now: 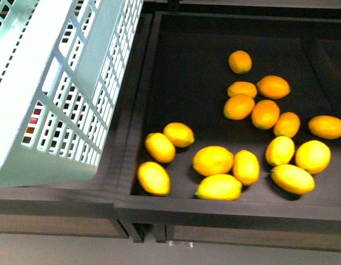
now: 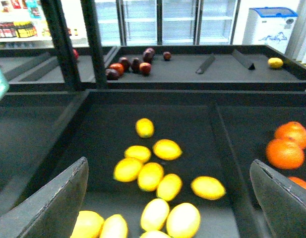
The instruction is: Pick lemon and mango into basket
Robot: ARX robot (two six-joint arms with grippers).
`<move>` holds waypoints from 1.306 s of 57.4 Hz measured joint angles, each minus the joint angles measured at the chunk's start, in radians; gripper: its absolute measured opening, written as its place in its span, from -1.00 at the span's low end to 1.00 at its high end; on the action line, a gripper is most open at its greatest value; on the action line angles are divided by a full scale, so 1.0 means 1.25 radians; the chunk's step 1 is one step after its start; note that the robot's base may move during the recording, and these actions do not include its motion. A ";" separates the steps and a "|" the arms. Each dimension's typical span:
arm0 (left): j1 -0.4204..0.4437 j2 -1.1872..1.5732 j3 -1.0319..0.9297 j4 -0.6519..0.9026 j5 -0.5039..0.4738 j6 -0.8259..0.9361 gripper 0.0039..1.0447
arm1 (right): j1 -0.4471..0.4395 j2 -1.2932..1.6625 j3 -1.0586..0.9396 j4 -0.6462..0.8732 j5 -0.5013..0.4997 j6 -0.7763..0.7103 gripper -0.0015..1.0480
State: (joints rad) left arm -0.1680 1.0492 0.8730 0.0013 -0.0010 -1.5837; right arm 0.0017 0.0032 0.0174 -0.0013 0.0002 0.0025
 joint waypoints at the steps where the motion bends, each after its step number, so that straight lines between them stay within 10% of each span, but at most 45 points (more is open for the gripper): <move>1: 0.000 0.000 0.000 0.000 0.000 0.000 -0.89 | 0.000 0.000 0.000 0.000 0.000 0.000 0.83; 61: 0.008 -0.002 0.000 0.000 -0.011 0.015 -0.89 | -0.001 0.000 0.000 0.000 -0.003 0.000 0.83; 75: -0.015 0.164 0.230 -0.413 -0.014 0.442 -0.89 | -0.001 0.000 0.000 0.000 0.001 0.000 0.83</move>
State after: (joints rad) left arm -0.1871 1.2545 1.1603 -0.5148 -0.0185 -1.0313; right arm 0.0006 0.0036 0.0174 -0.0010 0.0010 0.0029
